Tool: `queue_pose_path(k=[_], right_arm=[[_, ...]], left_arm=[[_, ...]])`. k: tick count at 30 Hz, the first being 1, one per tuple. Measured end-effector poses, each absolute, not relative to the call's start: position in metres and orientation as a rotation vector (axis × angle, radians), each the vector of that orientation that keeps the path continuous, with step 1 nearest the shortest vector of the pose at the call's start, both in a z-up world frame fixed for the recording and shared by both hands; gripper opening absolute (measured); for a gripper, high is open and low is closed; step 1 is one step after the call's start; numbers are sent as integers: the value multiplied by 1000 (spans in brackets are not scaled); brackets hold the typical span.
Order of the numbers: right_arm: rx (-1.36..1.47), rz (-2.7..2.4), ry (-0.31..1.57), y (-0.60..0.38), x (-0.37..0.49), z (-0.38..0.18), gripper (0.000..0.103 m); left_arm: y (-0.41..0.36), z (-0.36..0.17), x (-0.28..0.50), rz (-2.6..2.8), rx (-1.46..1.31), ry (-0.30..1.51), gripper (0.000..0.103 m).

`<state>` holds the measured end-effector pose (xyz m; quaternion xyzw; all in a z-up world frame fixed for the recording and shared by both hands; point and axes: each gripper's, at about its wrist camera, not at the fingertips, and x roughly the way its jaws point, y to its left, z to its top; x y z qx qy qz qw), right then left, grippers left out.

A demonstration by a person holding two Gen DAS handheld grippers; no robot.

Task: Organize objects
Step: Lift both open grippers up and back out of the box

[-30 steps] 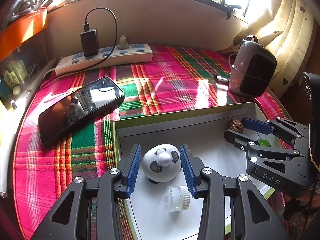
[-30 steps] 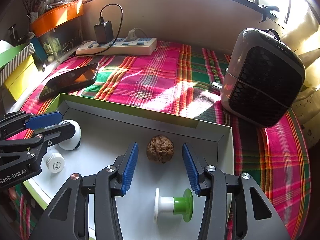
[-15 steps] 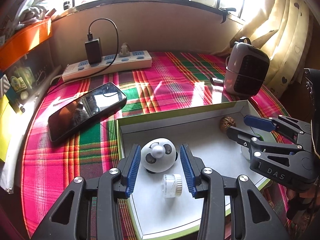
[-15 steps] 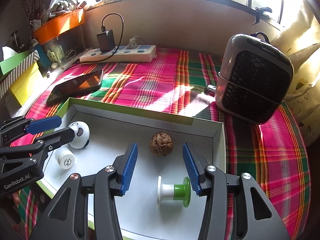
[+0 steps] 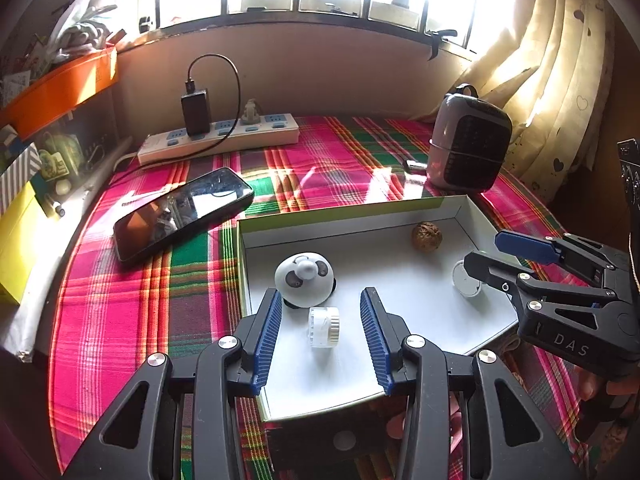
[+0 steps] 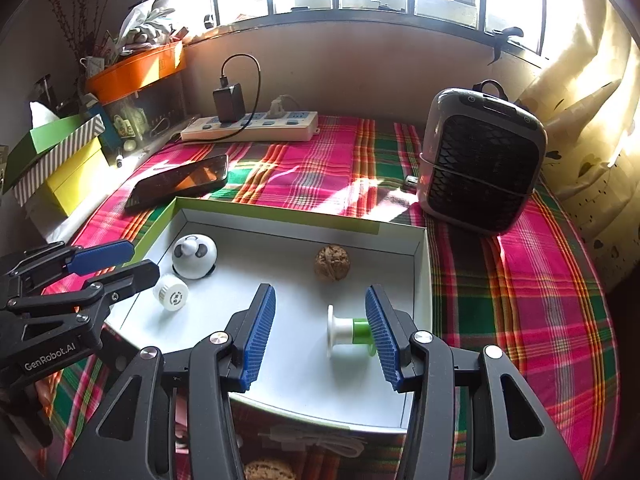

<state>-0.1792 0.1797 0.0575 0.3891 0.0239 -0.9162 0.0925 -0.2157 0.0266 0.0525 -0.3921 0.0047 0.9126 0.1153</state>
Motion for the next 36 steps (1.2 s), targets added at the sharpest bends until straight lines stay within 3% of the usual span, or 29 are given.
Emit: queue_pose_path(k=[23, 36], right_arm=[[1098, -2689, 106, 186, -95, 48, 48], [1179, -2624, 165, 174, -90, 21, 48]], left_arm=[[24, 57, -136, 2668, -1060, -38, 40], [25, 48, -116, 2630, -1091, -60, 39]])
